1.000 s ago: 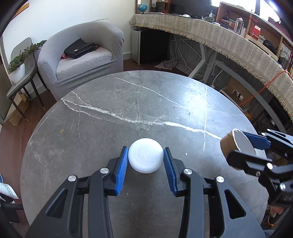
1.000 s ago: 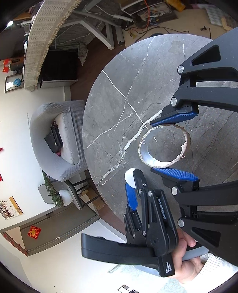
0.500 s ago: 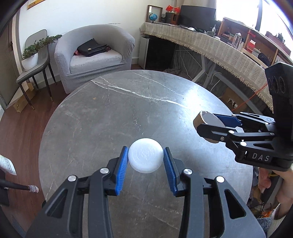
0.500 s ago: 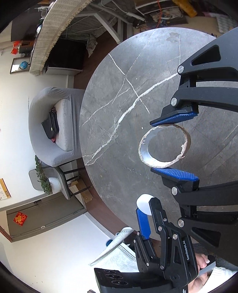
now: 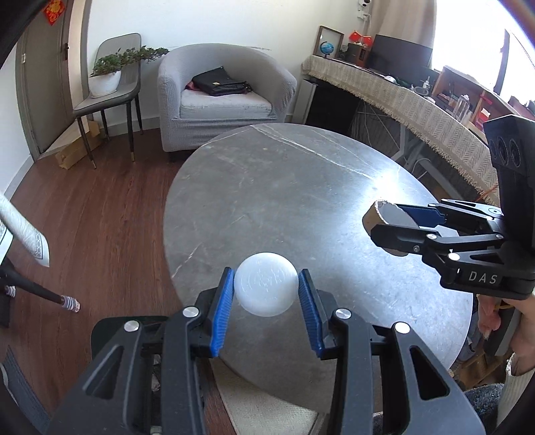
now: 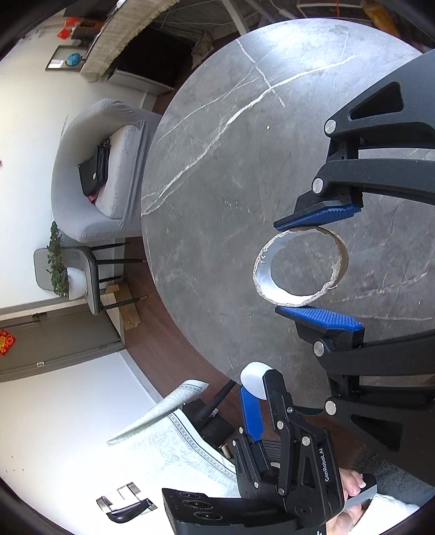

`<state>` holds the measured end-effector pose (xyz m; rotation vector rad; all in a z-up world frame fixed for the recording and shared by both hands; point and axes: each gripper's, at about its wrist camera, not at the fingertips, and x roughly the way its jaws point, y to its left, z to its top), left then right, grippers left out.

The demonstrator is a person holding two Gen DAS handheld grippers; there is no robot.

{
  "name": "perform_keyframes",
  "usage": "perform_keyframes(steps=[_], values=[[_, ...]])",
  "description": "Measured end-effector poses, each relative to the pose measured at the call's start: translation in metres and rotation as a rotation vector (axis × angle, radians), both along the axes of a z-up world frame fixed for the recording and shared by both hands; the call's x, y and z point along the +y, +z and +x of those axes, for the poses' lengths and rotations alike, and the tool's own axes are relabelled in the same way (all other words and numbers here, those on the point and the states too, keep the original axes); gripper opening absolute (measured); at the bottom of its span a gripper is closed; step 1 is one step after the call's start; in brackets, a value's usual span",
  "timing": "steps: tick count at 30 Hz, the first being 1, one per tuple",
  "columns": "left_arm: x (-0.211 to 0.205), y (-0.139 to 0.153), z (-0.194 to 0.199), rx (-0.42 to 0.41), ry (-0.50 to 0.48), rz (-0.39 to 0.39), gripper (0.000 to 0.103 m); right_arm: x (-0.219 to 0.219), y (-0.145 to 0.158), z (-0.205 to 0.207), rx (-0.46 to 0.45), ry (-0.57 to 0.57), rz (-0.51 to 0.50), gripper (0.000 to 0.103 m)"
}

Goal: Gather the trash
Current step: 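Lift and carry the white puck and tape core over the green bin, then open the left tool to drop the white puck into the bin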

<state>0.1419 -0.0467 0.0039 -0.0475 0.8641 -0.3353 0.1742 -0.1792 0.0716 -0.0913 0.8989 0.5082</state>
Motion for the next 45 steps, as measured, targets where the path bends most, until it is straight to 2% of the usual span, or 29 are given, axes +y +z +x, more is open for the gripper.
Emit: perform_keyframes(steps=[8, 19, 22, 27, 34, 39, 41, 43, 45], values=[[0.068, -0.009, -0.012, 0.014, 0.107, -0.004, 0.042, 0.058, 0.004, 0.002, 0.002, 0.079, 0.006, 0.045], [0.147, -0.072, -0.016, 0.158, 0.216, 0.026, 0.042, 0.137, 0.003, -0.007, -0.026, 0.202, -0.01, 0.045], [0.159, -0.089, -0.017, 0.199, 0.238, 0.063, 0.042, 0.151, -0.006, -0.003, -0.021, 0.231, -0.005, 0.045], [0.176, -0.117, -0.017, 0.276, 0.258, 0.057, 0.042, 0.176, -0.023, 0.009, 0.013, 0.259, 0.007, 0.045], [0.202, -0.156, -0.014, 0.391, 0.27, 0.046, 0.042, 0.222, -0.027, 0.007, 0.02, 0.321, -0.013, 0.045], [0.215, -0.177, -0.017, 0.45, 0.269, 0.043, 0.042, 0.25, -0.042, 0.007, 0.057, 0.36, -0.022, 0.045], [0.217, -0.182, -0.019, 0.455, 0.264, 0.07, 0.042, 0.259, -0.048, 0.007, 0.072, 0.368, -0.03, 0.045], [0.219, -0.183, -0.02, 0.452, 0.258, 0.079, 0.044, 0.267, -0.055, 0.008, 0.088, 0.372, -0.042, 0.045], [0.224, -0.182, -0.022, 0.447, 0.262, 0.076, 0.057, 0.272, -0.063, 0.01, 0.107, 0.373, -0.052, 0.045]])
